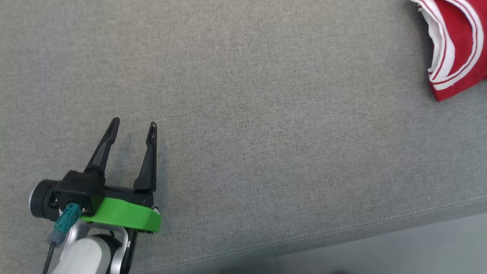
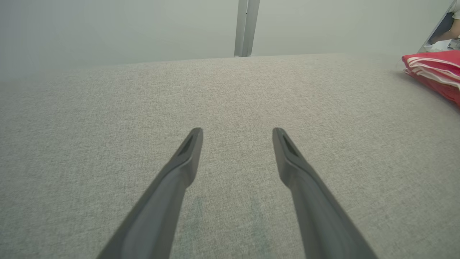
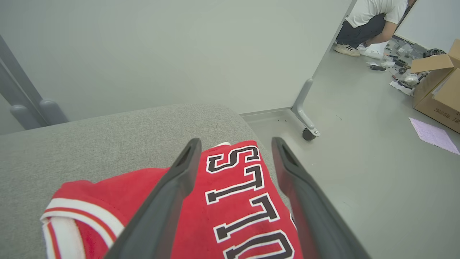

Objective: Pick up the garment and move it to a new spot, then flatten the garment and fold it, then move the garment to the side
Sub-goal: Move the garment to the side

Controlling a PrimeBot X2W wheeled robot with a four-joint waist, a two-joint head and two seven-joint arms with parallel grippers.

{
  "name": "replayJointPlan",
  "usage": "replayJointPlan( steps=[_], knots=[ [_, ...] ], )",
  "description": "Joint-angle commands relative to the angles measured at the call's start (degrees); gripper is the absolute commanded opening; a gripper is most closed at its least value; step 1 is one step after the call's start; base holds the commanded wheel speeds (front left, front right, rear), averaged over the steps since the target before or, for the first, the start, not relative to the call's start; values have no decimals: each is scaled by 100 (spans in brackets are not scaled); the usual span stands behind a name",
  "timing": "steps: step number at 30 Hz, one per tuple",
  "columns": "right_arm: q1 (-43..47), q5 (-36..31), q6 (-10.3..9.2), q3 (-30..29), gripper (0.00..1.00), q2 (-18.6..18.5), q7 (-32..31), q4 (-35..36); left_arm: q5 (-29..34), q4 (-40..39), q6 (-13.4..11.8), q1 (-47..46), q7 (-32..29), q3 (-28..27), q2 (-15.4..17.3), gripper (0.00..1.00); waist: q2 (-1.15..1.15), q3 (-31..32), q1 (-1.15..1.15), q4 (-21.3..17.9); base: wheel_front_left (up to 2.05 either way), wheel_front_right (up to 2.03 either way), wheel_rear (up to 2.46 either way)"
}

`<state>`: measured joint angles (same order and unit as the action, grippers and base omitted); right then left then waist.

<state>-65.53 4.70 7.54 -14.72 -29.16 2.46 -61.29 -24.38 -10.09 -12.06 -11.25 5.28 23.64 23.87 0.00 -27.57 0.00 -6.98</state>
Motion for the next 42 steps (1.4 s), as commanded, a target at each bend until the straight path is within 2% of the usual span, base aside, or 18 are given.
replayJointPlan(
  steps=[1,9,16,18,26,27,35,38,42],
  knots=[
    [39,128,-9,155,100,10,78,108,-55,48,36,-80,70,-38,-52,100,0,331,0,-65,0,0,0],
    [614,1072,-9,1435,100,127,301,991,-676,395,205,118,527,-242,-409,100,0,1201,0,-27,0,0,0],
    [1510,1712,-9,1954,100,232,437,1884,-885,770,132,506,820,-537,-488,100,0,1894,0,88,0,0,0],
    [1834,1794,-9,1973,100,249,492,2131,-914,845,101,634,863,-624,-510,100,0,2052,0,139,0,0,0],
    [3405,1621,-10,1606,100,1028,615,3519,-821,1113,-84,1208,950,-905,-462,100,0,2492,0,311,0,0,0],
    [3405,1621,-10,1606,100,1028,615,3519,-821,1113,-84,1208,950,-905,-462,100,0,2492,0,311,0,0,0],
    [4854,788,-9,992,100,2114,493,4880,-803,1267,-98,1505,982,-961,-537,100,0,2662,0,535,0,0,0],
    [5325,531,-9,1000,100,2420,457,5284,-790,1308,-97,1569,989,-958,-571,100,0,2703,0,613,0,0,0],
    [5885,579,-10,1150,100,2588,410,5649,-737,1362,-76,1611,995,-938,-606,100,0,2744,0,700,0,0,0]
  ],
)
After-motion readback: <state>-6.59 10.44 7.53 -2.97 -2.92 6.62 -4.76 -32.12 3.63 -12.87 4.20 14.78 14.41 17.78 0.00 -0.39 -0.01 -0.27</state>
